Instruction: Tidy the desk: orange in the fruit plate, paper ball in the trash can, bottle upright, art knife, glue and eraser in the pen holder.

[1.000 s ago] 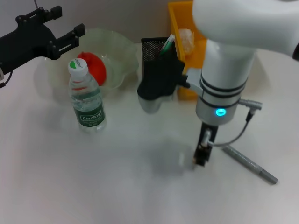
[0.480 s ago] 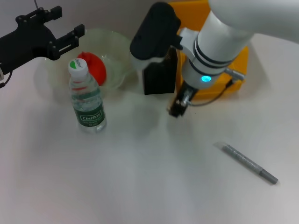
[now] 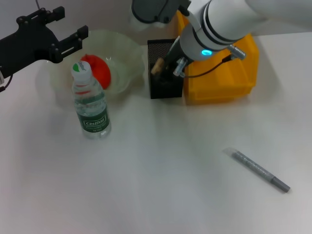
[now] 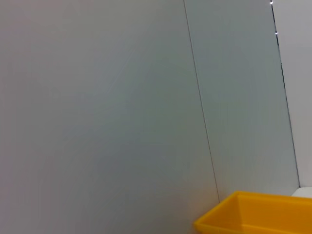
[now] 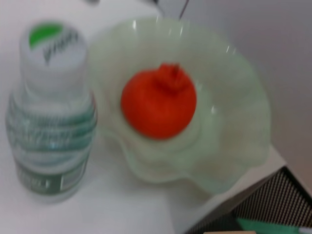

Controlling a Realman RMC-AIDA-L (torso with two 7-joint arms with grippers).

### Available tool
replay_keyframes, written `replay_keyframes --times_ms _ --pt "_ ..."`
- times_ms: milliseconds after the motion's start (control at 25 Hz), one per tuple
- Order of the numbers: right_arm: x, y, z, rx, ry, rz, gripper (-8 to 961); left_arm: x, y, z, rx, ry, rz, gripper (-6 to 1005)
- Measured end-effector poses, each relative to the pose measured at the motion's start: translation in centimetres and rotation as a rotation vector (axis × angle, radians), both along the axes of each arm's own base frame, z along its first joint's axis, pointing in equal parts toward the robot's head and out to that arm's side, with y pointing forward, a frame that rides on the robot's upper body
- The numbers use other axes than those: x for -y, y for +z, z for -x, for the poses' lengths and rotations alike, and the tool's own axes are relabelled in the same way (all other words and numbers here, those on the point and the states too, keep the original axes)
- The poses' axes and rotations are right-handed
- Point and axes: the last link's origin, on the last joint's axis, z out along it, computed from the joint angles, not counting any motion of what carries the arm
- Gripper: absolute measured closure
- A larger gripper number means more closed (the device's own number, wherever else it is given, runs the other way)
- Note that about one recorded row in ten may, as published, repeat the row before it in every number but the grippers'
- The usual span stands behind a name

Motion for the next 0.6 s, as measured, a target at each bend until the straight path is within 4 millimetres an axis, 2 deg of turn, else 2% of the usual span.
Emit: replay_keyframes --times_ms 240,600 --pt "-0.4 0.7 0.4 -0.022 0.017 -0.030 529 0.0 0.0 0.0 0.000 -0.001 -0.002 314" --pt "-2.0 1.3 -0.4 -0.029 0.030 -0.106 511 0.0 0.0 0.0 0.000 -0.001 -0.003 313"
